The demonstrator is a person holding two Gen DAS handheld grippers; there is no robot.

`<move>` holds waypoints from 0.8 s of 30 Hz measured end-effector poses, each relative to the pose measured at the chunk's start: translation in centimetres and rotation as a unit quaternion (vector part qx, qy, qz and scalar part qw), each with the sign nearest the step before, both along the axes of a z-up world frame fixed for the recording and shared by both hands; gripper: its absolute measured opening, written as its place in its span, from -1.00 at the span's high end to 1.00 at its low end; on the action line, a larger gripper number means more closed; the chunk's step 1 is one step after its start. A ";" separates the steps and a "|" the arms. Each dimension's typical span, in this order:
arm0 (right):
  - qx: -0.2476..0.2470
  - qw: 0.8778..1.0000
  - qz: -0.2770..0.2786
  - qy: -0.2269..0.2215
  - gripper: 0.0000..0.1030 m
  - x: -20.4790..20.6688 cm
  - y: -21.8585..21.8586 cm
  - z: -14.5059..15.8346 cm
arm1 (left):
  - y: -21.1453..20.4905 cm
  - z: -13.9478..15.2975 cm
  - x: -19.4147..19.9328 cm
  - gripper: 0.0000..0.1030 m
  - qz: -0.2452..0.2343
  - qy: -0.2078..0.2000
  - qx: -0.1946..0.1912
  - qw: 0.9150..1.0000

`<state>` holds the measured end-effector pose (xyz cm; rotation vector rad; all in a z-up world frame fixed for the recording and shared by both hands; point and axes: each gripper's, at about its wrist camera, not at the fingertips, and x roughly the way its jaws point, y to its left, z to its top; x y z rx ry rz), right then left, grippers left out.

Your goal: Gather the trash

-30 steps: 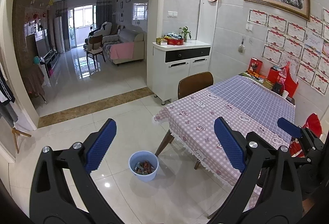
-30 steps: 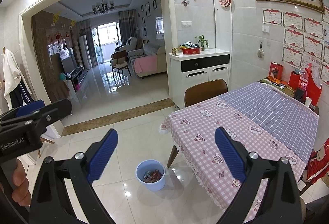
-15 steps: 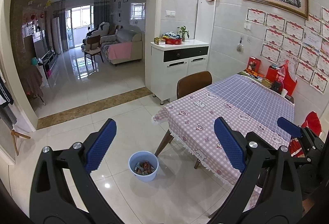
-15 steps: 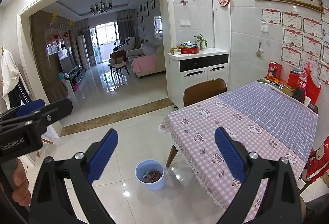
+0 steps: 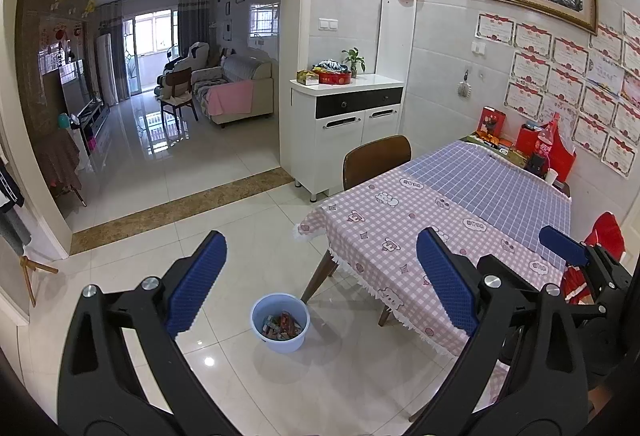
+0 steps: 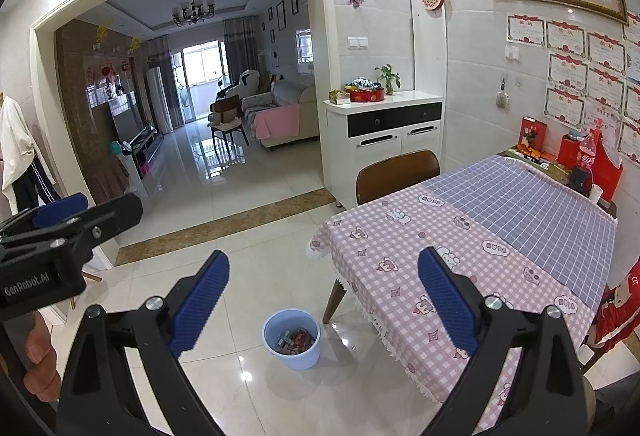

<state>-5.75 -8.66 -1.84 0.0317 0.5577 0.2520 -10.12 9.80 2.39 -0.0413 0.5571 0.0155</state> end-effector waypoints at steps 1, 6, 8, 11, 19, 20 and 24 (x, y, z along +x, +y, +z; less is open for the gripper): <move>0.000 1.000 0.000 0.000 -0.82 0.0 0.1 0.0 | 0.0 -0.1 0.0 -0.82 -0.001 0.001 0.000 1.000; 0.000 1.000 -0.001 0.002 -0.82 0.0 0.2 -0.1 | 0.5 -0.4 0.2 -0.82 -0.003 0.003 -0.001 1.000; 0.000 1.000 -0.003 0.003 -0.82 0.1 0.3 -0.2 | 0.7 -0.3 0.2 -0.82 -0.004 0.003 -0.001 1.000; 0.000 1.000 -0.005 0.004 -0.82 0.2 0.6 -0.3 | 0.8 -0.4 0.3 -0.82 -0.005 0.003 -0.001 1.000; -0.002 1.000 -0.005 0.009 -0.82 0.8 1.4 -0.8 | 1.5 -0.6 0.7 -0.82 -0.005 0.007 -0.002 1.000; -0.002 1.000 -0.006 0.010 -0.82 0.9 1.5 -0.8 | 1.7 -0.8 0.7 -0.82 -0.005 0.008 -0.003 1.000; -0.001 1.000 -0.007 0.014 -0.82 1.3 2.1 -1.2 | 2.4 -1.1 0.9 -0.82 -0.005 0.012 -0.001 1.000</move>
